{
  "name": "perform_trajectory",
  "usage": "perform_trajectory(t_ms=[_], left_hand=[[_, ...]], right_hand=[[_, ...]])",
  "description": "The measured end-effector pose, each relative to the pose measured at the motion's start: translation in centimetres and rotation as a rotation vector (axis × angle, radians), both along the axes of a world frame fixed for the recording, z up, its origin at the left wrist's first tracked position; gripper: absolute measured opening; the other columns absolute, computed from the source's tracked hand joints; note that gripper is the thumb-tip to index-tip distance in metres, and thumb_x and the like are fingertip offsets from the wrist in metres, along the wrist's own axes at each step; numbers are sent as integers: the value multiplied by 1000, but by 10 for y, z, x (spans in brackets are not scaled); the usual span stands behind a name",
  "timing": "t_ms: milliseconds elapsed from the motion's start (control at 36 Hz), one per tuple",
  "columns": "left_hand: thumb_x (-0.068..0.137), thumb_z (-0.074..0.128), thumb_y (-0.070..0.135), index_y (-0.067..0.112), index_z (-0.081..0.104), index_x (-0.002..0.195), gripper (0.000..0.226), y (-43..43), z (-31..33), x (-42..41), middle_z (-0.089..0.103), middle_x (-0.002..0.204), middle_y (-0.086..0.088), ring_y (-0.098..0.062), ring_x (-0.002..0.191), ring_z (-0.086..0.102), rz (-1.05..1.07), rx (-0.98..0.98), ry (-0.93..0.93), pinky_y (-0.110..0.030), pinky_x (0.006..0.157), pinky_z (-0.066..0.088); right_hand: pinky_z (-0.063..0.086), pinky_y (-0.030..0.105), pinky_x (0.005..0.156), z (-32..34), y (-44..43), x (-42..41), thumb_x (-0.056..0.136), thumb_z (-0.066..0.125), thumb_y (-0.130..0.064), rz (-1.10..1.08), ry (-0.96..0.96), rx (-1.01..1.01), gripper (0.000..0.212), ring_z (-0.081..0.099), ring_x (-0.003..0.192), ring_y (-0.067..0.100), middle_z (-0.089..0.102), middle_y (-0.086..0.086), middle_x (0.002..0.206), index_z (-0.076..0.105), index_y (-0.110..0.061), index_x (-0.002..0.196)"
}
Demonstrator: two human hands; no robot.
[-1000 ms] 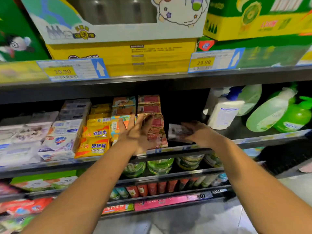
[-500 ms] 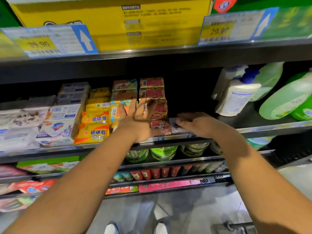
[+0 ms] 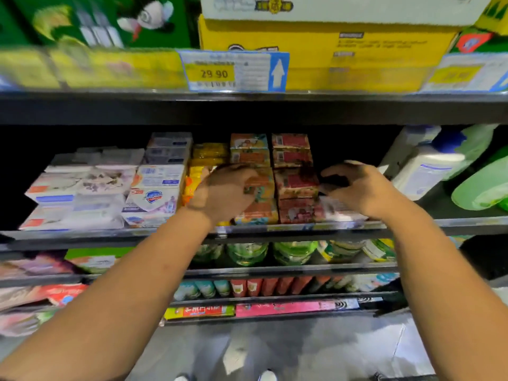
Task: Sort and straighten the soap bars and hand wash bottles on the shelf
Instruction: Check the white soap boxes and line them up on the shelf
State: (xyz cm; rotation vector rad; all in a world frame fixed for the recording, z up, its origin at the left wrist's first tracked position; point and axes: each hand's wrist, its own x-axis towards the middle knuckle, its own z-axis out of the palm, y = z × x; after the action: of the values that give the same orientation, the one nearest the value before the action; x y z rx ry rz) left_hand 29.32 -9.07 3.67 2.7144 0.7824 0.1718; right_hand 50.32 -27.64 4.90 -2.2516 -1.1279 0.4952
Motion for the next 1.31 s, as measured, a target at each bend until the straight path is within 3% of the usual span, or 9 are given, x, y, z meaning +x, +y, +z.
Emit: perform_trajectory(t_ms=[56, 167, 306, 417, 583, 833, 1056, 1222, 1306], left_hand=[[95, 57, 36, 30, 56, 134, 39, 13, 3, -22, 58, 136, 3, -24, 125, 51, 10, 53, -6, -28, 95, 38], [98, 50, 40, 34, 58, 131, 34, 42, 0, -67, 57, 137, 5, -25, 128, 49, 43, 126, 1, -33, 104, 37], [84, 28, 48, 30, 68, 124, 59, 80, -9, -128, 64, 131, -3, -31, 122, 54, 88, 156, -1, -42, 104, 43], [79, 49, 40, 24, 74, 113, 45, 111, -19, -177, 70, 119, -4, -34, 111, 62, 186, 150, -79, -48, 98, 49], [85, 40, 59, 24, 67, 121, 57, 158, -21, -244, 67, 114, -2, -30, 109, 62, 312, 151, -181, -43, 90, 52], [99, 43, 58, 49, 31, 150, 53, 207, -28, -290, 23, 161, 15, -16, 151, 13, 289, 35, 40, -52, 122, 9], [86, 65, 55, 24, 65, 115, 42, 215, -28, -306, 51, 112, -5, -30, 111, 49, 326, 178, -76, -41, 92, 41], [85, 69, 57, 21, 45, 138, 68, 216, -25, -312, 38, 132, -6, -30, 122, 44, 492, -79, -85, -40, 96, 45], [85, 67, 60, 15, 43, 142, 77, 216, -28, -313, 36, 137, -8, -29, 127, 41, 540, -99, -105, -41, 101, 44]], right_hand=[[47, 34, 103, 6, 15, -18, 85, 77, -7, 32, 72, 19, 27, 58, 106, 15, 62, 8, 124, 68, -22, 107], [41, 1, 73, 11, 49, -60, 88, 74, -10, 89, 9, 4, 30, 59, 93, 13, 65, -2, 104, 70, -14, 117], [34, 15, 86, 16, 103, -123, 92, 69, -29, 182, -176, -95, 56, 55, 124, 22, 59, 5, 138, 50, -30, 144], [35, 20, 84, 16, 142, -170, 93, 65, -44, 266, -277, -144, 54, 54, 124, 25, 61, 4, 136, 50, -33, 144], [41, 37, 105, 12, 204, -232, 84, 64, -58, 392, -330, -132, 57, 51, 128, 25, 58, 1, 138, 58, -32, 134], [30, 42, 115, 2, 280, -289, 89, 66, -54, 515, -353, -133, 55, 36, 139, 23, 44, -6, 148, 52, -37, 139], [39, 42, 114, -13, 317, -304, 80, 68, -67, 483, -283, -97, 98, 34, 146, 27, 27, 4, 163, 13, -41, 157], [38, 46, 114, -17, 340, -304, 70, 48, -90, 476, -302, -160, 106, 36, 145, 32, 28, 6, 162, 24, -33, 157], [34, 45, 116, -12, 355, -307, 74, 61, -79, 495, -314, -198, 97, 33, 146, 31, 32, 2, 161, 29, -37, 155]])
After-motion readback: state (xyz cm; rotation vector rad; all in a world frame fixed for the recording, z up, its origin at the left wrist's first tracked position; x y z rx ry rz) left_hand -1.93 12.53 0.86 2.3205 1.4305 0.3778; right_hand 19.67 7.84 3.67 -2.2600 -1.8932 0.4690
